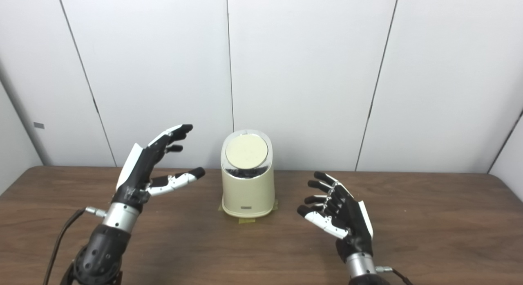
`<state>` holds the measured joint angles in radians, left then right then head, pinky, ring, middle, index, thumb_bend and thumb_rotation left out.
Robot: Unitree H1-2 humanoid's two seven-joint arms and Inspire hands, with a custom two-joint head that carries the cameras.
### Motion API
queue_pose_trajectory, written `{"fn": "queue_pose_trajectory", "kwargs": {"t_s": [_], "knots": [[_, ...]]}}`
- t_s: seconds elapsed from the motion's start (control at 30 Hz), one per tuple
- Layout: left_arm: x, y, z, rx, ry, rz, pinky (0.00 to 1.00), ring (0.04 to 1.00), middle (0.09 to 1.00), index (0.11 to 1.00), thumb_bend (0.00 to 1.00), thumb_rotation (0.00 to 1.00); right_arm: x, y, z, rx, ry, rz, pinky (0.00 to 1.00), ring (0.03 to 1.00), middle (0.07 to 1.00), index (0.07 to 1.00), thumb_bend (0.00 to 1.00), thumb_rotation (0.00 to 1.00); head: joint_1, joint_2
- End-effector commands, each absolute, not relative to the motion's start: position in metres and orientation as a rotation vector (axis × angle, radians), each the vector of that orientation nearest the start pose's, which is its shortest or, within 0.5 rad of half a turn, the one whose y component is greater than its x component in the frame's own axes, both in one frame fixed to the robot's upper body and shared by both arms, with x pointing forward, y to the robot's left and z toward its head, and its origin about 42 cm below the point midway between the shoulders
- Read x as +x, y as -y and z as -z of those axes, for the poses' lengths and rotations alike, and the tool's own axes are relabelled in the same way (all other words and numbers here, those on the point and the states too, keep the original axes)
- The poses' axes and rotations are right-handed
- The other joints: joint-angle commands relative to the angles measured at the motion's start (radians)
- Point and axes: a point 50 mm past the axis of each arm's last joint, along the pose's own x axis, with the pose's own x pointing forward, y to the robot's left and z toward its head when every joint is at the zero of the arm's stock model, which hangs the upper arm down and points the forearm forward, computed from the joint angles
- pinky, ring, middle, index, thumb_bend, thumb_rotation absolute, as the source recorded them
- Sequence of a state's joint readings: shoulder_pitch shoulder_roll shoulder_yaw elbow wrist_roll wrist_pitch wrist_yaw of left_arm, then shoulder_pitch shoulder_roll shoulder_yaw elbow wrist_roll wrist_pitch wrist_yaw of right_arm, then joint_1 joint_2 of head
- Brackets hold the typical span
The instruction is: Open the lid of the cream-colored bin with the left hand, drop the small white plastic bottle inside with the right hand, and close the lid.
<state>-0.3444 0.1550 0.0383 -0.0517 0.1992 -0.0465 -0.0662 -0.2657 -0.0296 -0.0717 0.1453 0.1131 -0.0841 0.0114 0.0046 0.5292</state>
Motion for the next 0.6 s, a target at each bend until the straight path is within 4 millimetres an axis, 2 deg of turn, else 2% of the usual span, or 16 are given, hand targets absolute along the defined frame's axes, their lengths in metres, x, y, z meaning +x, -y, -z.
{"fn": "queue_pose_trajectory", "kwargs": {"t_s": [0.0, 0.07, 0.2, 0.37, 0.57], "knots": [[0.373, -0.242, -0.239, 0.308, 0.462, 0.022, 0.64, 0.752, 0.800, 0.836, 0.75, 0.29, 0.377, 0.222, -0.168, 0.076, 0.306, -0.006, 0.43, 0.564, 0.713, 0.740, 0.73, 0.23, 0.001, 0.001], [0.363, -0.247, -0.225, 0.249, 0.416, 0.001, 0.61, 0.716, 0.774, 0.831, 0.73, 0.29, 0.377, 0.225, -0.168, 0.049, 0.316, 0.003, 0.45, 0.583, 0.733, 0.747, 0.73, 0.25, 0.004, 0.000], [0.347, -0.253, -0.201, 0.158, 0.343, -0.035, 0.51, 0.659, 0.736, 0.815, 0.72, 0.30, 0.377, 0.230, -0.167, 0.051, 0.322, 0.014, 0.46, 0.598, 0.751, 0.753, 0.72, 0.23, 0.004, -0.001], [0.338, -0.253, -0.185, 0.057, 0.295, -0.006, 0.53, 0.669, 0.731, 0.776, 0.70, 0.24, 0.373, 0.234, -0.168, 0.048, 0.338, 0.017, 0.47, 0.604, 0.753, 0.750, 0.72, 0.22, -0.004, 0.003], [0.334, -0.251, -0.174, 0.072, 0.268, 0.005, 0.53, 0.673, 0.723, 0.760, 0.68, 0.20, 0.369, 0.240, -0.164, 0.037, 0.344, 0.019, 0.48, 0.605, 0.746, 0.730, 0.75, 0.25, -0.001, 0.008]]}}
